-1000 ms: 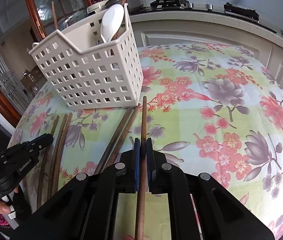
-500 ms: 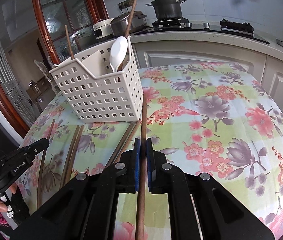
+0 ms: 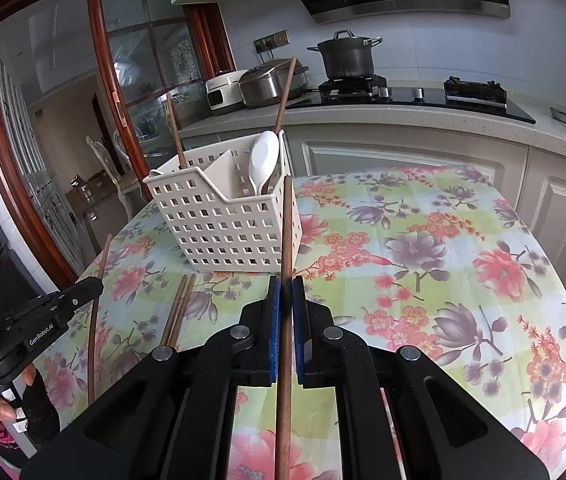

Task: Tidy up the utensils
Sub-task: 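Lift both held chopsticks upright and carry them toward the white basket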

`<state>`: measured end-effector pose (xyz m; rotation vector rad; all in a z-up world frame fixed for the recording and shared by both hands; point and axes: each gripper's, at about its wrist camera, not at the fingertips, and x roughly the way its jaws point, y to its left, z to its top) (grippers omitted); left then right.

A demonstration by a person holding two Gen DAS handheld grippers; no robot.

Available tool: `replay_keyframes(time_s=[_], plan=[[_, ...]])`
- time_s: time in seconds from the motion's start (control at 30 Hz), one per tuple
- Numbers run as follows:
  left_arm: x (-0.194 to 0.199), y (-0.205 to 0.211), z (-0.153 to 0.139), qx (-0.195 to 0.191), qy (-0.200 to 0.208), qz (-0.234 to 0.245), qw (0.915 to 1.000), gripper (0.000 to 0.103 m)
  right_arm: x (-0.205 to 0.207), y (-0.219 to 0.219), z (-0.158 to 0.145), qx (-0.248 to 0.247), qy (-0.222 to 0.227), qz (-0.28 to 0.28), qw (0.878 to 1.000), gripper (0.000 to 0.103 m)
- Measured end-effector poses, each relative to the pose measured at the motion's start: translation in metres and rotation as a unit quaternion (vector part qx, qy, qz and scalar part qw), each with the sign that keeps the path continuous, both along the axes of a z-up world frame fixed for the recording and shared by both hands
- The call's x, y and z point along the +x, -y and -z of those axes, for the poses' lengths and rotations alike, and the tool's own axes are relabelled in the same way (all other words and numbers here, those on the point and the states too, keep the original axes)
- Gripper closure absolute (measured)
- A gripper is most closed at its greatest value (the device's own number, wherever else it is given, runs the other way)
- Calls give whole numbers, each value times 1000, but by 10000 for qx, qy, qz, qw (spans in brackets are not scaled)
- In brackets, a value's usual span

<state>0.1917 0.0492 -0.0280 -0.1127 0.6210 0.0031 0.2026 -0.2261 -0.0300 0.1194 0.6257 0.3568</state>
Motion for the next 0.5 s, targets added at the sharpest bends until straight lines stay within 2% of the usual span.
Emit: replay_keyframes(time_s=[0.27, 0.5], plan=[[-21, 2, -20, 94, 342, -25, 9994, 97, -27, -3, -20, -219, 418, -137, 9988, 96], [-38, 3, -32, 186, 595, -83, 9980, 97, -43, -2, -28, -251, 558, -192, 9979, 96]])
